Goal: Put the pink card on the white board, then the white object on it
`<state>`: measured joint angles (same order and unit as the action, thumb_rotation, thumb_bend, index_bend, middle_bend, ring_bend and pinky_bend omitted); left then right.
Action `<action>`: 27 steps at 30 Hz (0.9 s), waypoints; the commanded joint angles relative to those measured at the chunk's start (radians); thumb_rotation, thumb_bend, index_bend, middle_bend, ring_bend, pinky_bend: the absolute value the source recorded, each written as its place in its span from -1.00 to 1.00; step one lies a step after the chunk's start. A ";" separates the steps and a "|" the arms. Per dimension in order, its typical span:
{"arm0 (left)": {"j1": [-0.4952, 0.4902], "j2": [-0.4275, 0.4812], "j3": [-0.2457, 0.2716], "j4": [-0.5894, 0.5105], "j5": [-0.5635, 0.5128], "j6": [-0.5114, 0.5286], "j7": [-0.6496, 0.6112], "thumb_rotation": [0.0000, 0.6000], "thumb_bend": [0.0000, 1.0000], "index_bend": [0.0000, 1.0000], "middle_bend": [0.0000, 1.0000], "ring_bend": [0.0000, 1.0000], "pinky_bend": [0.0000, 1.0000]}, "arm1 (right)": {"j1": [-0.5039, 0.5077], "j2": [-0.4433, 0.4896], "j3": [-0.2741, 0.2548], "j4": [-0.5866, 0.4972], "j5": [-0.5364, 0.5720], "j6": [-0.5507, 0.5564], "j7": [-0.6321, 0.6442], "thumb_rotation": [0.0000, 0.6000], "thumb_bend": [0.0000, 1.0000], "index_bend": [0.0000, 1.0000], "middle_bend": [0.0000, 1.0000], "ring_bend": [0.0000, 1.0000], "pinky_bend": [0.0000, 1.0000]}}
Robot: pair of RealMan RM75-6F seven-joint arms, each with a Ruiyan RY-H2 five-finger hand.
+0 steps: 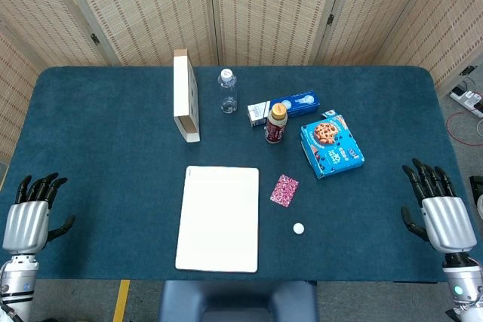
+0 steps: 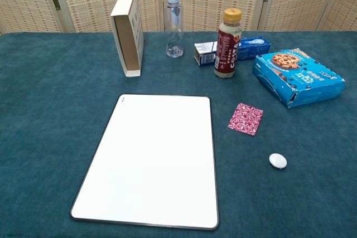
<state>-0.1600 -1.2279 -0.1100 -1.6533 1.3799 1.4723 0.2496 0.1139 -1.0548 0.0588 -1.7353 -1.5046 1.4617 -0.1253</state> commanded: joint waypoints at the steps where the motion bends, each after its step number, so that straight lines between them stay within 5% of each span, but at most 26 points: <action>1: -0.001 -0.001 -0.001 0.002 0.000 0.000 0.000 1.00 -0.43 -0.60 -0.65 -0.66 -1.00 | -0.002 -0.002 0.001 0.000 -0.008 0.009 0.001 1.00 -0.04 -1.00 -1.00 -1.00 -1.00; 27: 0.042 0.041 0.026 -0.015 0.018 0.032 -0.043 1.00 -0.43 -0.56 -0.65 -0.66 -1.00 | -0.007 0.015 -0.030 -0.018 -0.073 -0.008 -0.021 1.00 -0.04 -0.96 -0.99 -1.00 -1.00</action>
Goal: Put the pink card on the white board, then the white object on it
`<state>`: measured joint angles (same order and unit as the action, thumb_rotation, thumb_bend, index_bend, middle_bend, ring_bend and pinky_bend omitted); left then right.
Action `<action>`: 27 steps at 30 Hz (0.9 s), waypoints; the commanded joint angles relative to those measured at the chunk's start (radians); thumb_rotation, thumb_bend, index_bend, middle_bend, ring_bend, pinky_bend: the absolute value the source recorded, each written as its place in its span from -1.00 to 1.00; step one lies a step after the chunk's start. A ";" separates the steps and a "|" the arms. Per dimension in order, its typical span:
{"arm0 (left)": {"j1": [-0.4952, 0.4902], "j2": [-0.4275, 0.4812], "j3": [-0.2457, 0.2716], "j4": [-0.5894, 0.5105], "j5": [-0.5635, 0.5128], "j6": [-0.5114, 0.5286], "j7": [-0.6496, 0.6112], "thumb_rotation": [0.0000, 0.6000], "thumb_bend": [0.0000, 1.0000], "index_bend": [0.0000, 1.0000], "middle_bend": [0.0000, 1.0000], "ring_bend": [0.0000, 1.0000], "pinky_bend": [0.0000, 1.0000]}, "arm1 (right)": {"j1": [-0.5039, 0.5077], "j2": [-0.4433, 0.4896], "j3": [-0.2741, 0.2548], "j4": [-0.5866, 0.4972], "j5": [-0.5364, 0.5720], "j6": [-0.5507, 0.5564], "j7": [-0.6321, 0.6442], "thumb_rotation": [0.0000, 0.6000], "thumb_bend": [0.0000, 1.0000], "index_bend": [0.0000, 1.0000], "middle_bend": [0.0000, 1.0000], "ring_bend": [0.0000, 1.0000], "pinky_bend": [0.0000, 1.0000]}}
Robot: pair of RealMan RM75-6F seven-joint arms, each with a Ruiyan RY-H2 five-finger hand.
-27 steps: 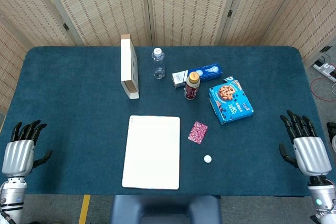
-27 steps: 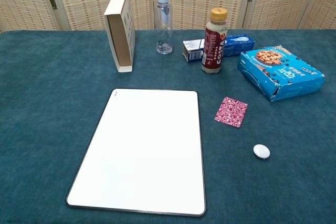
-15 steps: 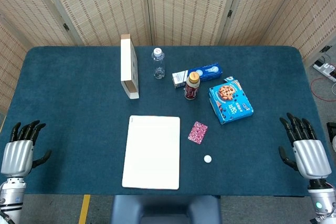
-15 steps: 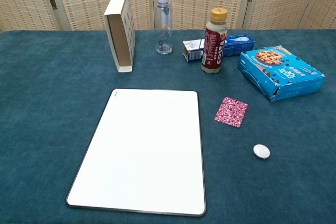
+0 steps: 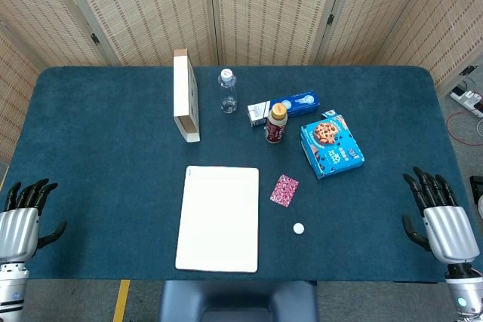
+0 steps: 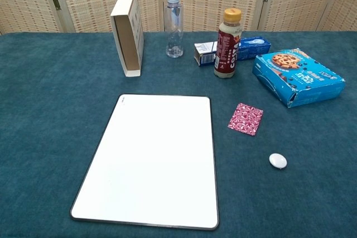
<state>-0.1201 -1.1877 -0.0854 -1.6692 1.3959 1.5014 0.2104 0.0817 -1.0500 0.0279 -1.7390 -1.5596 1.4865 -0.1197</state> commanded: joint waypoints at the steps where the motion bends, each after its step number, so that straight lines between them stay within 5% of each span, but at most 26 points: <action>1: 0.003 0.002 0.002 0.001 0.004 0.004 -0.005 1.00 -0.43 -0.56 -0.65 -0.66 -1.00 | 0.039 0.014 0.003 -0.024 -0.025 -0.051 -0.041 1.00 -0.04 -0.94 -0.99 -1.00 -1.00; 13: 0.029 0.017 0.009 0.010 0.008 0.023 -0.038 1.00 -0.43 -0.55 -0.65 -0.66 -1.00 | 0.339 -0.021 0.092 -0.106 0.043 -0.457 -0.275 1.00 -0.04 -0.75 -0.98 -1.00 -1.00; 27: 0.054 0.017 0.016 0.032 -0.006 0.026 -0.063 1.00 -0.43 -0.54 -0.65 -0.66 -1.00 | 0.611 -0.244 0.125 0.078 0.237 -0.752 -0.472 1.00 -0.04 -0.75 -0.98 -1.00 -1.00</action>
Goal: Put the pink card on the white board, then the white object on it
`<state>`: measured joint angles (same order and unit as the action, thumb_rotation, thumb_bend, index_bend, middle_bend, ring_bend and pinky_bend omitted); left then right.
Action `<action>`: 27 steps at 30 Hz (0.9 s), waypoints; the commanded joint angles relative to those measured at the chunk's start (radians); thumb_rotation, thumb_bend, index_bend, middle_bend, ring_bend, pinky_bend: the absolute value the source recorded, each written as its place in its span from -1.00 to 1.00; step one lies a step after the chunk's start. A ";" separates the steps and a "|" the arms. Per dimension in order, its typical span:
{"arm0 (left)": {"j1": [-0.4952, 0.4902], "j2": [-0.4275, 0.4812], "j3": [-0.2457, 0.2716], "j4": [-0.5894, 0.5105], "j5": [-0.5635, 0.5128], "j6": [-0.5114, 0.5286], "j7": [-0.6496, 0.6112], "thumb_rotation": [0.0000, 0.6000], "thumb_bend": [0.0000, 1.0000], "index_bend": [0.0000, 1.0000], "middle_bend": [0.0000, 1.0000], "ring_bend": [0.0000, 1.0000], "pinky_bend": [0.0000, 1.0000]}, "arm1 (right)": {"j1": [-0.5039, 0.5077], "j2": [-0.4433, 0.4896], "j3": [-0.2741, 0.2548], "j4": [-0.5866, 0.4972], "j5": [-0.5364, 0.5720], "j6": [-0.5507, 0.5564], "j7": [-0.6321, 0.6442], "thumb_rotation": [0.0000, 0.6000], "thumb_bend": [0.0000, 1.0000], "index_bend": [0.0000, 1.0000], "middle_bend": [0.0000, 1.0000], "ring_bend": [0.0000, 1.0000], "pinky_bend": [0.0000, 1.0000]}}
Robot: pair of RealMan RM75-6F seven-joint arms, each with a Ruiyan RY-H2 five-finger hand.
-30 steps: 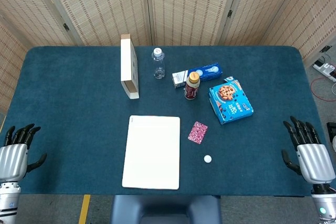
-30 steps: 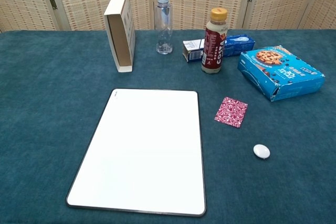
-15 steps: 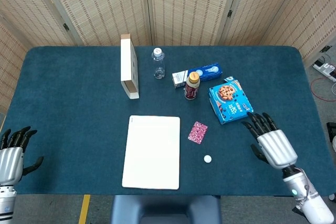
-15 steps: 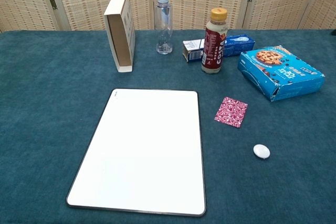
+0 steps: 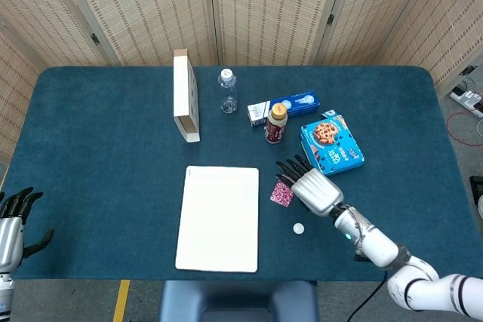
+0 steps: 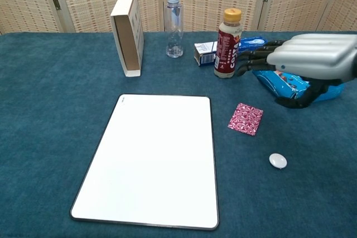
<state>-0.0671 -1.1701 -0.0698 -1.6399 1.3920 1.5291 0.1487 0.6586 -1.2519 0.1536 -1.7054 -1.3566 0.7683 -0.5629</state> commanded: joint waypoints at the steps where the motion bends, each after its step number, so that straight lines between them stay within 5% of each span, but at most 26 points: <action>1: 0.002 -0.001 0.000 0.004 -0.004 -0.003 -0.002 1.00 -0.43 -0.54 -0.65 -0.66 -1.00 | 0.043 -0.054 -0.003 0.058 0.045 -0.042 -0.033 1.00 -0.05 -0.75 -0.98 -1.00 -1.00; 8: 0.000 -0.006 -0.001 0.013 -0.010 -0.017 0.000 1.00 -0.43 -0.55 -0.65 -0.66 -1.00 | 0.093 -0.122 -0.026 0.146 0.101 -0.079 -0.035 1.00 -0.25 -0.75 -0.98 -1.00 -1.00; 27: 0.001 -0.013 -0.004 0.018 -0.019 -0.032 0.010 1.00 -0.43 -0.55 -0.65 -0.66 -1.00 | 0.175 -0.190 -0.083 0.268 0.167 -0.109 -0.015 1.00 -0.26 -0.61 -0.95 -1.00 -1.00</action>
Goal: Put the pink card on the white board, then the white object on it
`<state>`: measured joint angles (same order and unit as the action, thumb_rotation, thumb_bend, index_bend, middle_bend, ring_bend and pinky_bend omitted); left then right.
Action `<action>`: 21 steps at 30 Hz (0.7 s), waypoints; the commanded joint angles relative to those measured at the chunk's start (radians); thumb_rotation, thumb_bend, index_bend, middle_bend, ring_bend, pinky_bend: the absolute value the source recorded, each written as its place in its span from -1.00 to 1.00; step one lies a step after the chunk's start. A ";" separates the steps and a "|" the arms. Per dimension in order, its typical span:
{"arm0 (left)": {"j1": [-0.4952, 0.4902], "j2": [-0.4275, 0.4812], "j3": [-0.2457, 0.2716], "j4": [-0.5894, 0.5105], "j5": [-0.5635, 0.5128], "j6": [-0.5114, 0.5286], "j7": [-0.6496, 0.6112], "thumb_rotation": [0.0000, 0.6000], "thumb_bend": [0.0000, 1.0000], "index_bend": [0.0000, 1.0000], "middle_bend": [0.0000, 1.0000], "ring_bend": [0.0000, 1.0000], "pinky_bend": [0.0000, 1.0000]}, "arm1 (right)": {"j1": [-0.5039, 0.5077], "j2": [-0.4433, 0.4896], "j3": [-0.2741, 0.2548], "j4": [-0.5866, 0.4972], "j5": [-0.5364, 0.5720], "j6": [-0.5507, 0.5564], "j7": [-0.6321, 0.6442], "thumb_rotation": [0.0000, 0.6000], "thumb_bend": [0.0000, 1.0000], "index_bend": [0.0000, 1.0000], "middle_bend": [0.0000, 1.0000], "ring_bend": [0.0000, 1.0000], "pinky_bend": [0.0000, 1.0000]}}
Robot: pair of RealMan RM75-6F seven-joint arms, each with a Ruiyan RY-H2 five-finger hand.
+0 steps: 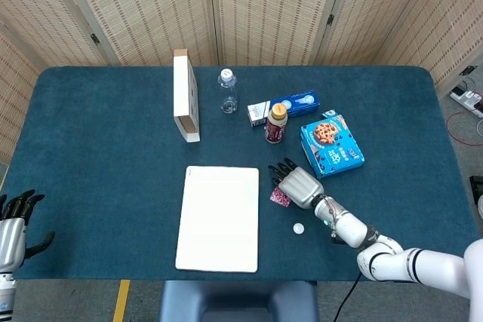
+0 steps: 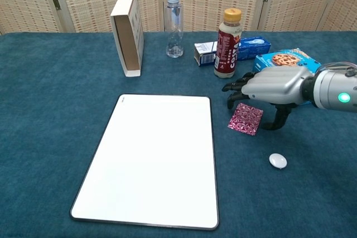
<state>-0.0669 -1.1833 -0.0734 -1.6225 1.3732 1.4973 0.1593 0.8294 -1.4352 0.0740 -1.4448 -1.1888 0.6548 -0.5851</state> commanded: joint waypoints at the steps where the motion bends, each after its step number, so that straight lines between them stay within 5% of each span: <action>1: 0.001 0.001 0.000 0.001 -0.001 0.000 0.000 1.00 -0.43 -0.55 -0.65 -0.66 -1.00 | 0.006 -0.010 -0.004 0.011 -0.001 0.006 0.011 1.00 -0.26 -0.61 -0.95 -1.00 -1.00; 21: 0.004 -0.001 0.000 0.004 -0.002 -0.005 -0.002 1.00 -0.43 -0.54 -0.65 -0.66 -1.00 | 0.019 -0.043 -0.042 0.061 0.002 0.040 0.037 1.00 -0.27 -0.48 -0.88 -1.00 -1.00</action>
<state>-0.0626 -1.1837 -0.0735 -1.6185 1.3715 1.4923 0.1570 0.8488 -1.4765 0.0325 -1.3856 -1.1881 0.6927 -0.5499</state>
